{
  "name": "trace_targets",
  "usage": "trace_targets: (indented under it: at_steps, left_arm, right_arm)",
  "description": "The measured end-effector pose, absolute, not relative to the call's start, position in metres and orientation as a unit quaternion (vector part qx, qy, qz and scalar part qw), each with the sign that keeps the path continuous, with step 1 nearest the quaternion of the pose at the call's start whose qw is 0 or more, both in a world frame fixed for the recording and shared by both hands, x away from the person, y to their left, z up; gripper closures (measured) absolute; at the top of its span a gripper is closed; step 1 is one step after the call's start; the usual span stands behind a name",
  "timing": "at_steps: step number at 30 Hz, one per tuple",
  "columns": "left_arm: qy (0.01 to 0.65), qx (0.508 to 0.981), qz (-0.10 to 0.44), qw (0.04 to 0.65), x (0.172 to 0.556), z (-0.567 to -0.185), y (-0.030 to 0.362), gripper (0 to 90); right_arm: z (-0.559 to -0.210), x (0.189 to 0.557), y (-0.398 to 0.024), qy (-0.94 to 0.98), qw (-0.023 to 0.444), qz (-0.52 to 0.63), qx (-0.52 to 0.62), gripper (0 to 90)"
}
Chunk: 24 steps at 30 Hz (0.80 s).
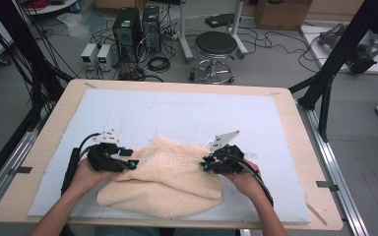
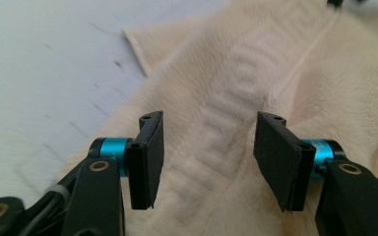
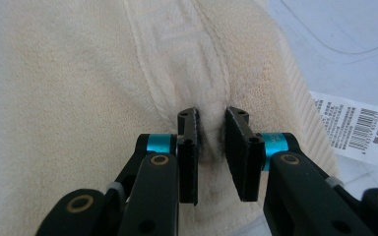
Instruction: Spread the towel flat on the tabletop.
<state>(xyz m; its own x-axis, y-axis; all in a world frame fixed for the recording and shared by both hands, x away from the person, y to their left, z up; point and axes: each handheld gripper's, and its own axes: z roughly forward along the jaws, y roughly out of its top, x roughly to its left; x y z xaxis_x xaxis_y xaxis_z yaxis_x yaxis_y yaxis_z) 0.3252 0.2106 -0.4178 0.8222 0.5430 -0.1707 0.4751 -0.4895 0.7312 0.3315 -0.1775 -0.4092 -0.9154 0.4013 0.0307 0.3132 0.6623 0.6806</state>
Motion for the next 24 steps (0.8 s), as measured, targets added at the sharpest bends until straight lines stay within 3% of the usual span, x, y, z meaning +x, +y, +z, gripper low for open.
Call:
trace_targets:
  at_steps: [7,11,24]
  left_arm:
    - [0.303,0.862,0.0,0.407,0.317,-0.433,0.206,67.0]
    - [0.292,0.868,0.008,0.402,0.315,-0.432,0.203,80.5]
    - [0.292,0.845,0.061,0.443,0.313,-0.397,0.215,84.1]
  right_arm:
    - [-0.402,0.327,-0.183,0.904,0.062,0.377,0.191,80.3]
    - [-0.398,0.326,-0.184,0.9,0.063,0.387,0.192,80.8]
    - [-0.368,0.326,-0.189,0.891,0.092,0.405,0.185,81.3]
